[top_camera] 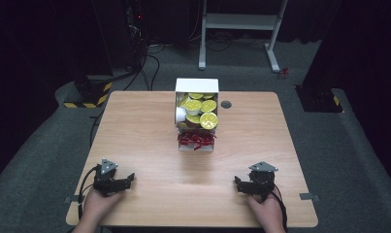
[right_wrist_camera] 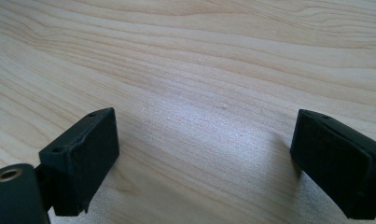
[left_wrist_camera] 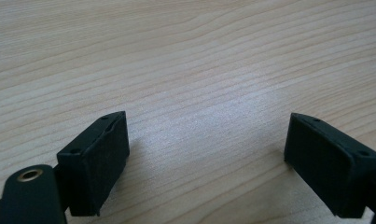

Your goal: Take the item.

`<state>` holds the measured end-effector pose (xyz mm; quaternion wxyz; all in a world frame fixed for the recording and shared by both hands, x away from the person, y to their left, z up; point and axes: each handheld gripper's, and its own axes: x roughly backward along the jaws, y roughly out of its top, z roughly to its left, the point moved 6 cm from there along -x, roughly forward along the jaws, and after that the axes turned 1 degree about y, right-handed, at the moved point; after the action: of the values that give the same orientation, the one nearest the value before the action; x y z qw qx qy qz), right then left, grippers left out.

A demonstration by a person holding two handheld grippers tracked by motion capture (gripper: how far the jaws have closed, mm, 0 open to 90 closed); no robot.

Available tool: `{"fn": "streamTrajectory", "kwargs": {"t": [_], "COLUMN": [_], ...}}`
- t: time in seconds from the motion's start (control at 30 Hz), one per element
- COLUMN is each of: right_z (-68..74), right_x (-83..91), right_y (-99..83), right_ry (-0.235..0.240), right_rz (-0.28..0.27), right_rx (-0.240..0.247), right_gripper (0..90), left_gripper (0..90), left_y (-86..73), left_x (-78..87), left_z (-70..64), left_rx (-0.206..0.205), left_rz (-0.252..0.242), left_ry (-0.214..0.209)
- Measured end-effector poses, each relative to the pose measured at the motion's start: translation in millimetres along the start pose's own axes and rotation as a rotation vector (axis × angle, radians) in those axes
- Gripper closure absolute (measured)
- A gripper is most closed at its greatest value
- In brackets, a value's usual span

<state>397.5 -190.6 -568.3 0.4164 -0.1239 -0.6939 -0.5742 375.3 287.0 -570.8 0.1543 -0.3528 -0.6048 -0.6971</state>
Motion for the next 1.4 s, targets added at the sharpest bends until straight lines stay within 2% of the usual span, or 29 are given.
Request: {"fn": "streamTrajectory", "kwargs": {"t": [0.4, 0.5, 0.57, 0.7, 0.83, 1.03, 1.2, 1.4], "right_z": [0.0, 0.0, 0.0, 0.1, 0.1, 0.1, 0.0, 0.2], "right_x": [0.0, 0.0, 0.0, 0.0, 0.0, 0.0, 0.1, 0.1], "right_y": [0.0, 0.0, 0.0, 0.1, 0.1, 0.1, 0.0, 0.1], "right_ry": [0.0, 0.0, 0.0, 0.0, 0.0, 0.0, 0.001, 0.001], "right_rz": [0.0, 0.0, 0.0, 0.001, 0.001, 0.001, 0.001, 0.001], "right_rx": [0.0, 0.0, -0.001, -0.002, -0.002, -0.002, 0.0, -0.002], "right_gripper": [7.8, 7.8, 7.8, 7.8, 7.8, 7.7, 7.8, 7.7], "left_gripper": [16.0, 17.7, 18.6, 27.9, 29.0, 31.1, 31.5, 32.1], "left_y": [0.0, -0.4, -0.2, 0.5, 2.1, 6.6, 8.4, 14.0], "left_x": [0.3, 1.0, 1.6, 4.1, 7.9, 18.4, 22.0, 29.0], "left_z": [0.2, -0.1, 1.0, 2.0, 2.0, 0.7, -2.1, -14.5], "left_rx": [0.008, 0.022, 0.013, 0.025, 0.021, 0.049, 0.05, 0.004], "left_rz": [-0.007, -0.009, -0.006, -0.014, -0.039, -0.107, -0.127, -0.145], "left_ry": [0.002, 0.006, 0.009, 0.009, 0.007, -0.027, -0.048, -0.103]}}
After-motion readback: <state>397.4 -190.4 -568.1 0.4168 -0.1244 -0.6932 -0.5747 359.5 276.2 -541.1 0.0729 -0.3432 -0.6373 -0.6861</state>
